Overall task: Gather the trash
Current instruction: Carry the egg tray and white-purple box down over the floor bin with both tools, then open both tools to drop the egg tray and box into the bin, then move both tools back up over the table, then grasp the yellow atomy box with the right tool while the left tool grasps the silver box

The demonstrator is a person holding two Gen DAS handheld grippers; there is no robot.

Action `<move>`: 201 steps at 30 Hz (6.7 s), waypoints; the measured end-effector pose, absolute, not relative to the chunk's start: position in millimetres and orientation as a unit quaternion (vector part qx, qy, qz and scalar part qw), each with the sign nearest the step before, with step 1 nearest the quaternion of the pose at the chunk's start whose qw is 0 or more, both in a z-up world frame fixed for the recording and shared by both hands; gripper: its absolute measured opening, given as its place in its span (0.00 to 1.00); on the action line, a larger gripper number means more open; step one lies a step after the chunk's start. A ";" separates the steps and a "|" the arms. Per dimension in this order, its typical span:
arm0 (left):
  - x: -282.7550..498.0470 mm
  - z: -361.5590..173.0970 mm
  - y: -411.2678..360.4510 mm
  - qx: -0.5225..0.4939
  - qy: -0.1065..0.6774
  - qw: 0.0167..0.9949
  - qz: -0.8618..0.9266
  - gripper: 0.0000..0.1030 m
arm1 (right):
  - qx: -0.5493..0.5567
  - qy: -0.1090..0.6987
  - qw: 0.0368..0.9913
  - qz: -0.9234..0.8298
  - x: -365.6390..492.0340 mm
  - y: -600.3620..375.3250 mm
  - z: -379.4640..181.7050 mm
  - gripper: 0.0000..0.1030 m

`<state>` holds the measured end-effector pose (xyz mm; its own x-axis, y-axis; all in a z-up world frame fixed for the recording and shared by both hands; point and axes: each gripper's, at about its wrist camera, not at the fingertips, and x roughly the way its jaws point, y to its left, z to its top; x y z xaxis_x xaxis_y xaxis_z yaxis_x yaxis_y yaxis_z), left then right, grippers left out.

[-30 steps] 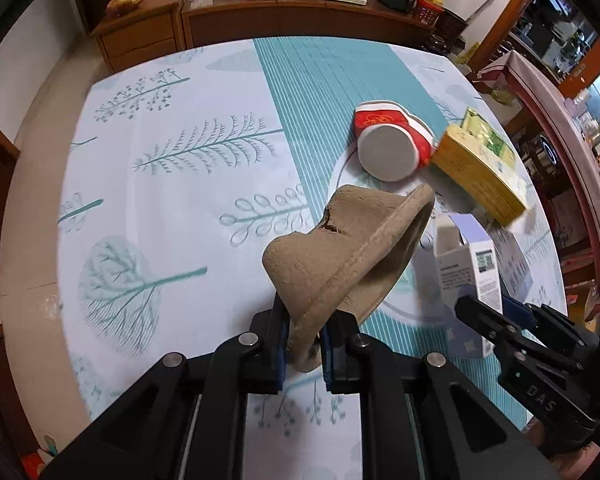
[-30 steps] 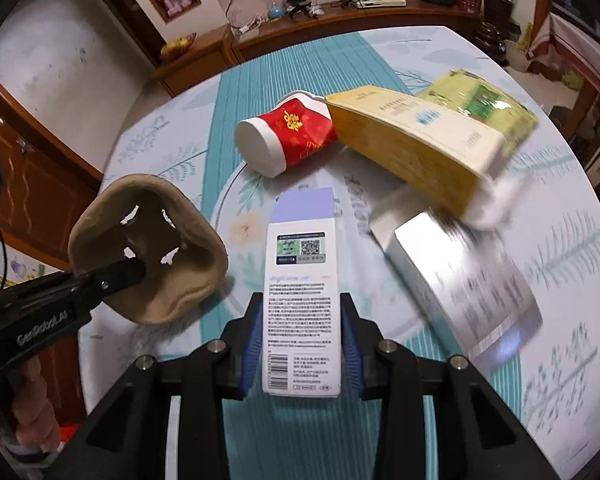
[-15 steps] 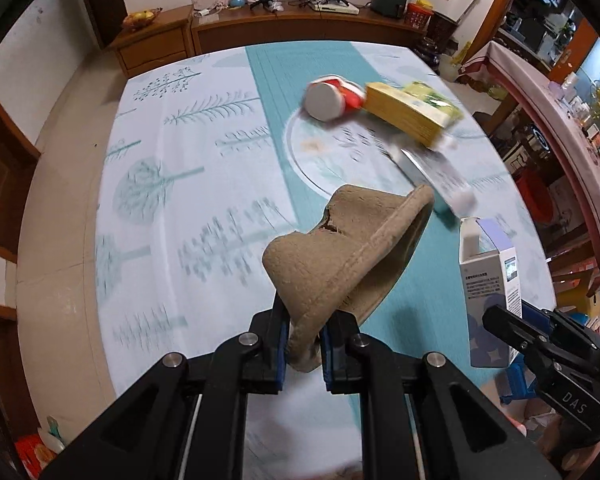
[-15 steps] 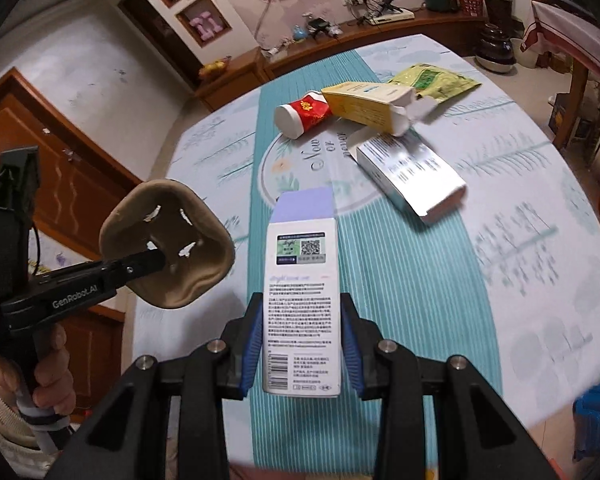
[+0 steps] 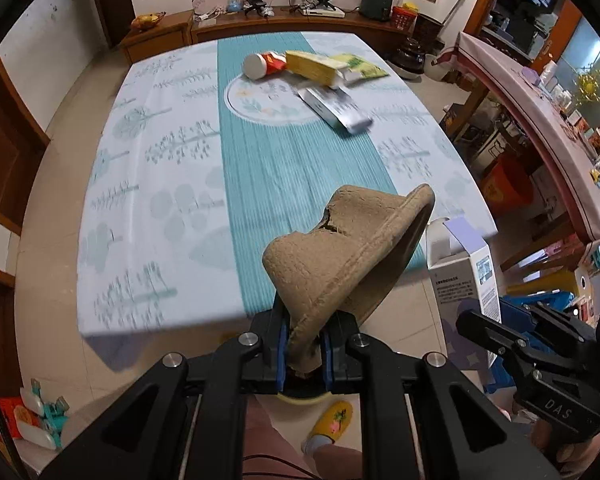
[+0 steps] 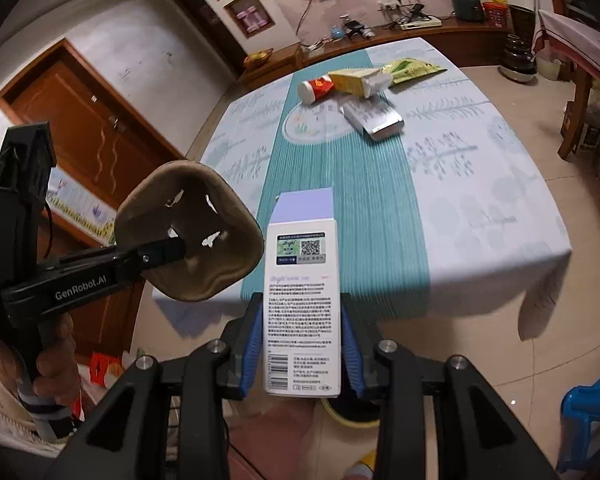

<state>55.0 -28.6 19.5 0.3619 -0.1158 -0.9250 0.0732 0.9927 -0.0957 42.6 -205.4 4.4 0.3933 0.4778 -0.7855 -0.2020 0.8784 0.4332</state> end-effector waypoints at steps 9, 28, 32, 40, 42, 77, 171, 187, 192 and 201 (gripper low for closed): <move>18.6 10.6 -44.6 -0.007 0.588 0.807 -0.050 0.11 | 0.153 0.527 0.807 0.216 6.0 -231.4 -3.7 0.34; -10.8 -171.0 -44.7 0.030 0.684 0.726 -0.067 0.11 | 0.204 0.639 0.729 0.136 -29.5 -214.7 -168.6 0.34; -10.1 -216.3 -41.1 0.028 0.697 0.714 -0.063 0.11 | 0.200 0.660 0.714 0.124 -30.1 -209.3 -213.9 0.35; -2.9 -303.1 -37.1 0.033 0.709 0.702 -0.056 0.13 | 0.187 0.689 0.692 0.108 -19.3 -196.4 -308.2 0.35; -1.6 -321.0 -37.3 0.037 0.711 0.700 -0.056 0.21 | 0.185 0.696 0.686 0.108 -15.0 -192.6 -329.6 0.35; 0.1 -257.3 -4.8 0.016 0.660 0.751 -0.024 0.84 | 0.160 0.692 0.697 0.093 5.9 -156.8 -318.4 0.61; 402.8 -115.4 -95.7 -0.164 0.609 0.770 0.096 0.23 | 0.078 0.567 0.788 0.226 443.8 -287.6 -57.9 0.61; 374.7 -113.9 -54.8 -0.231 0.614 0.746 0.119 0.25 | 0.024 0.550 0.783 0.289 478.7 -215.8 -50.4 0.61; 372.7 -106.5 -56.2 -0.224 0.611 0.750 0.114 0.29 | 0.004 0.564 0.768 0.303 497.0 -196.8 -65.6 0.61; 365.9 -99.3 -50.6 -0.233 0.607 0.750 0.121 0.39 | -0.007 0.612 0.721 0.325 516.7 -172.9 -99.6 0.57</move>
